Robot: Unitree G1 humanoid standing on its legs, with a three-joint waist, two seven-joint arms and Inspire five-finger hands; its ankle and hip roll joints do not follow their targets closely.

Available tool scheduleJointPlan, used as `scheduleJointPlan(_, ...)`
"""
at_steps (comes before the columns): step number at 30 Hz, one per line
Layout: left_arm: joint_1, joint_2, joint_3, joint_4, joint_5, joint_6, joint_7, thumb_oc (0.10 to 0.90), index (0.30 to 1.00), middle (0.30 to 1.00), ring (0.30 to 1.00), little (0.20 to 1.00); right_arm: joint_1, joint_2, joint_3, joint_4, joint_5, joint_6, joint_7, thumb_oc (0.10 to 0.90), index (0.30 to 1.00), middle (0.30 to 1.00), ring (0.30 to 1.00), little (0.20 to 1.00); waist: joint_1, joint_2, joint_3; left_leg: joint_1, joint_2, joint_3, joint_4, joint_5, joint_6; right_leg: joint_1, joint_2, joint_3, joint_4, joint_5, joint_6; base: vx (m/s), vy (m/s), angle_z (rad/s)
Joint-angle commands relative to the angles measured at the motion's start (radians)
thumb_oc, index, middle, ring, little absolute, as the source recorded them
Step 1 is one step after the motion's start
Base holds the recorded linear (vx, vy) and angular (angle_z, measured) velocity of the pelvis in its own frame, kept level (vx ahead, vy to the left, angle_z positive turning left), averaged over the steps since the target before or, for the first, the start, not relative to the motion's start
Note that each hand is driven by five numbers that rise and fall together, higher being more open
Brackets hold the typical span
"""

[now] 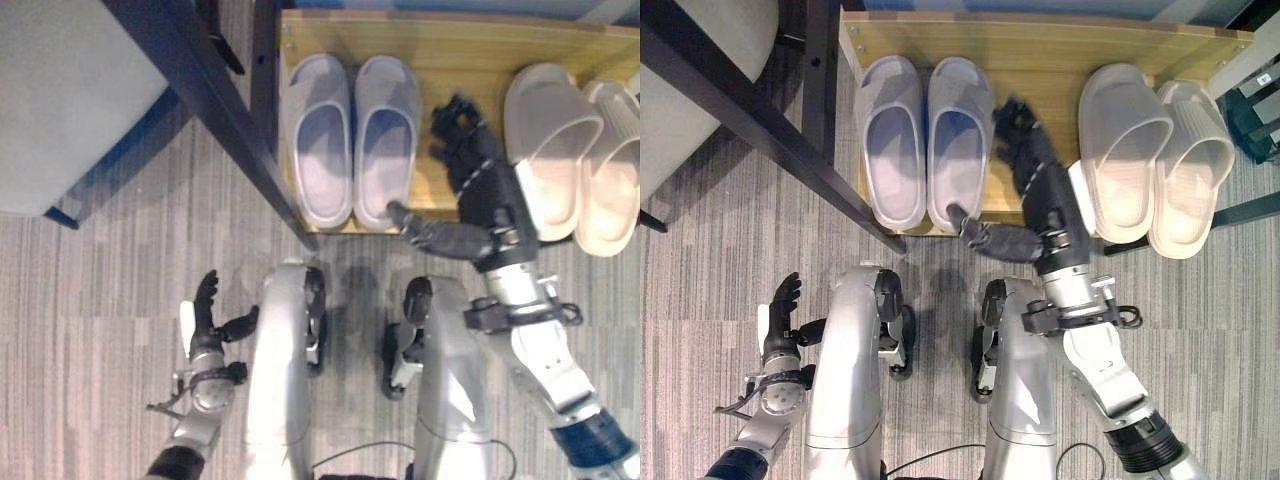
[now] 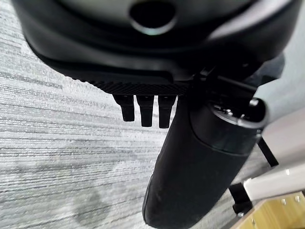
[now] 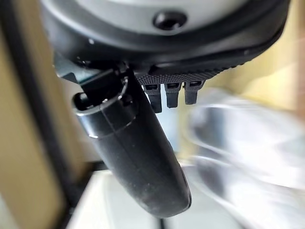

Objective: Arrange the slippers neatly on the shoe rack.

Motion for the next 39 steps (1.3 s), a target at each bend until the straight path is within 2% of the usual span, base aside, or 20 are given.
scheduleJointPlan(1, -0.031, 0.013, 0.020, -0.013, 0.041, -0.089, 0.064, 0.800, 0.900, 0.900, 0.900, 0.900, -0.040, -0.025, -0.071, -0.176, 0.000, -0.140, -0.008, 0.800, 0.900, 0.900, 0.900, 0.900, 0.029, -0.062, -0.030, 0.068, -0.052, -0.122, -0.031, -0.082, -0.009, -0.045, -0.005, 0.107, -0.123, 0.160, -0.039, -0.10, -0.011, 0.02)
scheduleJointPlan(4, -0.109, 0.004, 0.036, -0.012, 0.041, -0.100, 0.054, 0.800, 0.900, 0.900, 0.900, 0.900, -0.026, -0.019, -0.090, -0.148, -0.025, -0.126, -0.008, 0.800, 0.900, 0.900, 0.900, 0.900, 0.029, -0.096, -0.030, 0.068, -0.057, -0.095, -0.181, -0.035, -0.014, -0.045, -0.007, 0.111, -0.243, 0.199, -0.036, -0.11, -0.011, 0.12)
scheduleJointPlan(6, -0.122, 0.002, 0.041, -0.017, 0.042, -0.103, 0.045, 0.800, 0.900, 0.900, 0.900, 0.900, -0.022, -0.012, -0.103, -0.140, -0.049, -0.120, -0.014, 0.800, 0.900, 0.900, 0.900, 0.900, 0.031, -0.098, -0.030, 0.068, -0.060, -0.096, -0.221, -0.017, -0.015, -0.041, -0.011, 0.108, -0.274, 0.208, -0.034, -0.10, 0.010, 0.12)
scheduleJointPlan(10, -0.147, 0.014, 0.081, -0.074, 0.056, -0.115, 0.017, 0.800, 0.900, 0.900, 0.900, 0.900, 0.007, -0.012, -0.170, -0.069, -0.174, -0.062, -0.046, 0.800, 0.900, 0.900, 0.900, 0.900, 0.030, -0.091, -0.031, 0.068, -0.079, -0.125, -0.319, 0.061, -0.018, -0.014, -0.038, 0.070, -0.373, 0.231, -0.024, -0.09, 0.064, 0.13)
scheduleJointPlan(11, -0.129, 0.012, 0.093, -0.087, 0.055, -0.122, 0.004, 0.800, 0.900, 0.900, 0.900, 0.900, 0.052, -0.010, -0.195, -0.045, -0.190, -0.051, -0.042, 0.800, 0.900, 0.900, 0.900, 0.900, 0.024, -0.095, -0.076, 0.068, -0.071, -0.126, -0.365, 0.080, -0.019, -0.010, -0.055, 0.050, -0.421, 0.241, -0.020, 0.00, 0.053, 0.21)
scheduleJointPlan(13, -0.112, 0.013, 0.091, -0.092, 0.052, -0.126, -0.012, 0.800, 0.900, 0.900, 0.900, 0.900, 0.080, 0.000, -0.204, -0.026, -0.179, -0.041, -0.033, 0.800, 0.900, 0.900, 0.900, 0.900, 0.022, -0.096, -0.109, 0.068, -0.071, -0.134, -0.403, 0.096, -0.022, -0.005, -0.063, 0.039, -0.462, 0.250, -0.015, -0.02, 0.075, 0.15)
scheduleJointPlan(14, -0.101, 0.023, 0.089, -0.113, 0.063, -0.131, -0.028, 0.800, 0.900, 0.900, 0.900, 0.900, 0.115, 0.020, -0.211, 0.029, -0.195, -0.023, -0.043, 0.800, 0.900, 0.900, 0.900, 0.900, 0.016, -0.098, -0.154, 0.068, -0.067, -0.143, -0.463, 0.117, -0.026, 0.000, -0.080, 0.017, -0.519, 0.265, -0.003, -0.03, 0.075, 0.02)
scheduleJointPlan(15, -0.097, 0.024, 0.088, -0.115, 0.063, -0.131, -0.029, 0.800, 0.900, 0.900, 0.900, 0.900, 0.117, 0.021, -0.210, 0.030, -0.196, -0.024, -0.044, 0.800, 0.900, 0.900, 0.900, 0.900, 0.015, -0.097, -0.158, 0.068, -0.069, -0.144, -0.468, 0.120, -0.026, 0.001, -0.081, 0.015, -0.524, 0.268, -0.003, -0.05, 0.078, 0.05)
scheduleJointPlan(16, -0.088, 0.050, 0.086, -0.140, 0.107, -0.128, -0.025, 0.800, 0.900, 0.900, 0.900, 0.900, 0.156, 0.034, -0.222, 0.066, -0.232, -0.018, -0.057, 0.800, 0.900, 0.900, 0.900, 0.900, 0.011, -0.097, -0.208, 0.069, -0.060, -0.154, -0.535, 0.149, -0.033, 0.014, -0.095, -0.009, -0.602, 0.282, 0.004, -0.03, 0.026, 0.09)
scheduleJointPlan(17, -0.086, 0.050, 0.085, -0.142, 0.110, -0.126, -0.022, 0.800, 0.900, 0.900, 0.900, 0.900, 0.157, 0.035, -0.221, 0.067, -0.234, -0.019, -0.059, 0.800, 0.900, 0.900, 0.900, 0.900, 0.010, -0.096, -0.212, 0.069, -0.061, -0.157, -0.540, 0.152, -0.033, 0.015, -0.096, -0.012, -0.607, 0.285, 0.004, -0.06, 0.036, 0.14)
scheduleJointPlan(18, -0.082, 0.089, 0.074, -0.154, 0.221, -0.115, 0.024, 0.800, 0.900, 0.900, 0.900, 0.900, 0.182, 0.043, -0.224, 0.093, -0.242, -0.021, -0.059, 0.800, 0.900, 0.900, 0.900, 0.900, 0.009, -0.091, -0.230, 0.070, -0.055, -0.162, -0.562, 0.166, -0.034, 0.026, -0.105, -0.026, -0.640, 0.291, 0.008, -0.08, 0.066, 0.17)
scheduleJointPlan(19, -0.057, 0.118, 0.056, -0.171, 0.317, -0.085, 0.019, 0.800, 0.900, 0.900, 0.900, 0.900, 0.211, 0.067, -0.219, 0.129, -0.197, -0.017, -0.033, 0.800, 0.900, 0.900, 0.900, 0.900, 0.009, -0.093, -0.248, 0.128, -0.041, -0.161, -0.637, 0.182, -0.038, 0.080, -0.110, -0.041, -0.714, 0.308, 0.015, -0.08, 0.065, 0.21)
scheduleJointPlan(21, -0.049, 0.116, 0.050, -0.164, 0.311, -0.089, 0.013, 0.800, 0.900, 0.900, 0.900, 0.900, 0.217, 0.076, -0.198, 0.185, -0.197, -0.005, -0.034, 0.800, 0.900, 0.900, 0.900, 0.900, 0.011, -0.096, -0.254, 0.158, -0.036, -0.163, -0.674, 0.193, -0.044, 0.113, -0.115, -0.050, -0.756, 0.318, 0.021, -0.08, 0.031, 0.16)
scheduleJointPlan(23, -0.032, 0.109, 0.021, -0.135, 0.334, -0.083, -0.017, 0.800, 0.900, 0.900, 0.900, 0.900, 0.232, 0.096, -0.173, 0.276, -0.232, 0.029, -0.039, 0.800, 0.900, 0.900, 0.900, 0.900, 0.008, -0.099, -0.274, 0.254, -0.018, -0.162, -0.775, 0.212, -0.054, 0.207, -0.119, -0.081, -0.870, 0.347, 0.035, -0.09, 0.030, 0.12)
scheduleJointPlan(25, -0.028, 0.100, 0.010, -0.121, 0.320, -0.085, -0.034, 0.800, 0.900, 0.900, 0.900, 0.900, 0.230, 0.110, -0.153, 0.347, -0.245, 0.041, -0.045, 0.800, 0.900, 0.900, 0.900, 0.900, 0.007, -0.097, -0.279, 0.298, -0.010, -0.161, -0.821, 0.226, -0.058, 0.253, -0.121, -0.089, -0.921, 0.367, 0.042, -0.06, 0.046, 0.10)
scheduleJointPlan(33, 0.025, 0.056, -0.049, -0.074, 0.214, -0.106, -0.168, 0.800, 0.900, 0.900, 0.900, 0.900, 0.214, 0.197, -0.044, 0.801, -0.326, 0.123, -0.049, 0.800, 0.900, 0.900, 0.900, 0.900, 0.020, -0.097, -0.313, 0.708, 0.009, -0.132, -1.178, 0.296, -0.061, 0.609, -0.124, -0.124, -1.268, 0.469, 0.096, 0.04, 0.008, 0.06)
scheduleJointPlan(34, 0.026, 0.057, -0.048, -0.075, 0.214, -0.106, -0.169, 0.800, 0.900, 0.900, 0.900, 0.900, 0.212, 0.197, -0.043, 0.804, -0.326, 0.121, -0.049, 0.800, 0.900, 0.900, 0.900, 0.900, 0.020, -0.097, -0.308, 0.717, 0.009, -0.132, -1.185, 0.299, -0.061, 0.618, -0.124, -0.125, -1.274, 0.471, 0.096, 0.09, -0.038, 0.07)
scheduleJointPlan(35, 0.048, 0.036, -0.069, -0.076, 0.179, -0.109, -0.207, 0.800, 0.900, 0.900, 0.900, 0.900, 0.216, 0.236, -0.020, 0.940, -0.306, 0.130, -0.035, 0.800, 0.900, 0.900, 0.900, 0.900, 0.028, -0.098, -0.314, 0.811, 0.004, -0.138, -1.271, 0.326, -0.062, 0.714, -0.125, -0.147, -1.344, 0.487, 0.105, 0.11, -0.059, 0.08)
scheduleJointPlan(38, 0.068, -0.004, -0.096, -0.027, 0.112, -0.104, -0.271, 0.800, 0.900, 0.900, 0.900, 0.900, 0.208, 0.289, -0.007, 1.138, -0.294, 0.150, -0.034, 0.800, 0.900, 0.900, 0.900, 0.900, 0.040, -0.094, -0.330, 0.988, -0.008, -0.140, -1.416, 0.350, -0.063, 0.881, -0.125, -0.172, -1.457, 0.520, 0.121, 0.19, -0.044, 0.35)
scheduleJointPlan(39, 0.083, -0.036, -0.140, 0.034, 0.121, -0.088, -0.311, 0.800, 0.900, 0.900, 0.900, 0.900, 0.214, 0.336, -0.025, 1.316, -0.253, 0.164, -0.015, 0.800, 0.900, 0.900, 0.900, 0.900, 0.051, -0.090, -0.350, 1.155, -0.027, -0.136, -1.569, 0.411, -0.069, 1.047, -0.127, -0.203, -1.598, 0.591, 0.132, 0.22, -0.014, 0.12)
